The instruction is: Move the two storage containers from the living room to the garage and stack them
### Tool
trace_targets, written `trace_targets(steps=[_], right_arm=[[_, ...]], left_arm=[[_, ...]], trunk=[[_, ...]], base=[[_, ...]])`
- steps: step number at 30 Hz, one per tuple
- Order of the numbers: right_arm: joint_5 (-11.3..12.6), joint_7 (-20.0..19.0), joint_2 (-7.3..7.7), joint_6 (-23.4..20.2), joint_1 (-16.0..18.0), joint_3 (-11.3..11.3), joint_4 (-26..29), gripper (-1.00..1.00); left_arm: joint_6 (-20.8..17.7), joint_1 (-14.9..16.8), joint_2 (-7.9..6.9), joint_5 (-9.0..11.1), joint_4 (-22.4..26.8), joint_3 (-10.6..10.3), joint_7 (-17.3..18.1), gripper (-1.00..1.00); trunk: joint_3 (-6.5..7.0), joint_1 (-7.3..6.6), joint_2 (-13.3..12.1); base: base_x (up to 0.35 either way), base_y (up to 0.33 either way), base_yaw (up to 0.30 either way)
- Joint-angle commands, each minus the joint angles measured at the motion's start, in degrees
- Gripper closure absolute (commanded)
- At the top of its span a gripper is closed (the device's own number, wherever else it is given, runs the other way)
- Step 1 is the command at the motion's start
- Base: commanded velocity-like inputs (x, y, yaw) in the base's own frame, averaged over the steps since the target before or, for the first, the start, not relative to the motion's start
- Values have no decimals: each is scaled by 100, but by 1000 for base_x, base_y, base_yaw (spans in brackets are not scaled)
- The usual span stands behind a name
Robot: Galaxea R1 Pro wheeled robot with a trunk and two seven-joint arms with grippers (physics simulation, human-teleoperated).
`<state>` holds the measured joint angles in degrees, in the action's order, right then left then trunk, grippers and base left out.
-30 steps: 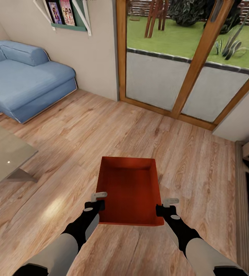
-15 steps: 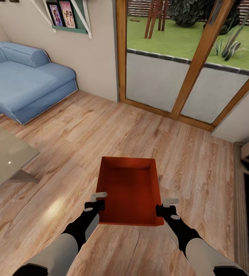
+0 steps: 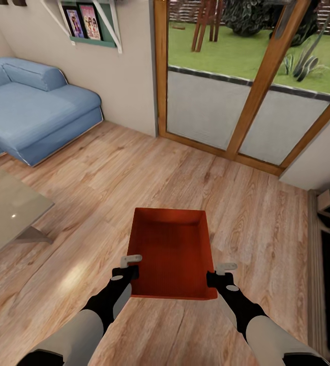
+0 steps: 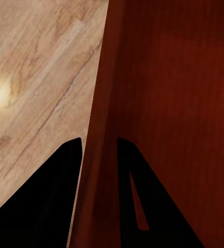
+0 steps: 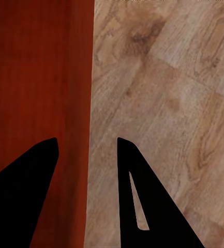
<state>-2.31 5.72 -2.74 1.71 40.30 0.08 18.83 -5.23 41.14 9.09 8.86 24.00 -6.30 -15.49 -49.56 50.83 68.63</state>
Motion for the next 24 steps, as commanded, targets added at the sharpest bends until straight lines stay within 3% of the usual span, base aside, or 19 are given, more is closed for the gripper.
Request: trace_targets(steps=[1, 24], right_arm=[[-50, 25, 1, 14, 5, -25, 15, 100], [-59, 25, 1, 14, 5, -16, 15, 100]], left_arm=[[-40, -1, -12, 36, -1, -3, -77, 100], [-42, -1, -9, 36, -10, 6, -77, 100]], trunk=[[15, -23, -39], [428, -528, -962]], base=[[0, 0, 0], [0, 0, 0]])
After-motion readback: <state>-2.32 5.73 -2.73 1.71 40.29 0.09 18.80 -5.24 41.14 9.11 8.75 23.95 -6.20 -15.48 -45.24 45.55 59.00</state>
